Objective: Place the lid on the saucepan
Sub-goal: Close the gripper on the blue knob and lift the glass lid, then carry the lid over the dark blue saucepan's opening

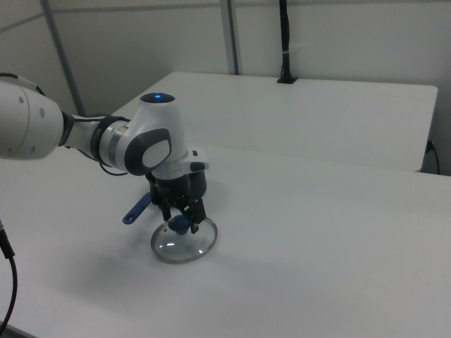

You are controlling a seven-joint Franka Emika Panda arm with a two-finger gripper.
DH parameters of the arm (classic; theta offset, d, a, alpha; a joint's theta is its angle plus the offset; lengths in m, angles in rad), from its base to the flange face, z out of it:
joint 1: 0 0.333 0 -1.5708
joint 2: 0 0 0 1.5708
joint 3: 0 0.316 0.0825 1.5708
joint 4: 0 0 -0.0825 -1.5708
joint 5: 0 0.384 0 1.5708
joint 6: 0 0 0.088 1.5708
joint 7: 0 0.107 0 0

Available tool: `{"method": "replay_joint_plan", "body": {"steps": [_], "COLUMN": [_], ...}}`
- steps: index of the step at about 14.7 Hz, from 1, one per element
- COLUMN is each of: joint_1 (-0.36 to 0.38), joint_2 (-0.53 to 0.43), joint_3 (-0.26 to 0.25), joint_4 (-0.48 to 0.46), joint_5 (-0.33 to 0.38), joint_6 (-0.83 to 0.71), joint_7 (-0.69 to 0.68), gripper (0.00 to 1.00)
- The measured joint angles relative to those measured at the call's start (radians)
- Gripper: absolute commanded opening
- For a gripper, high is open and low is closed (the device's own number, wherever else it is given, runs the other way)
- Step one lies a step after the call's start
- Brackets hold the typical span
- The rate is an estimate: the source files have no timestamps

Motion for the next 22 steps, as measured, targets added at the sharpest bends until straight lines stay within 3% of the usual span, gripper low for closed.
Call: {"method": "replay_joint_plan", "body": {"steps": [2, 4, 6, 11, 15, 18, 22], "joint_1": [0.013, 0.018, 0.024, 0.01, -0.036, -0.016, 0.064], "joint_2": [0.013, 0.021, 0.026, 0.026, 0.025, 0.037, 0.116], "joint_3": [0.001, 0.001, 0.001, -0.008, -0.011, -0.008, -0.004], "joint_4": [0.0, 0.0, 0.002, 0.038, 0.227, 0.308, 0.442], "joint_5": [0.0, 0.0, 0.0, 0.0, 0.0, 0.003, 0.004], "joint_6": [0.021, 0.023, 0.023, 0.003, -0.133, -0.136, -0.137], "joint_7": [0.02, 0.024, 0.025, 0.035, 0.035, 0.045, 0.133], "gripper": [0.91, 0.67, 0.55, 0.54, 0.54, 0.55, 0.55]}}
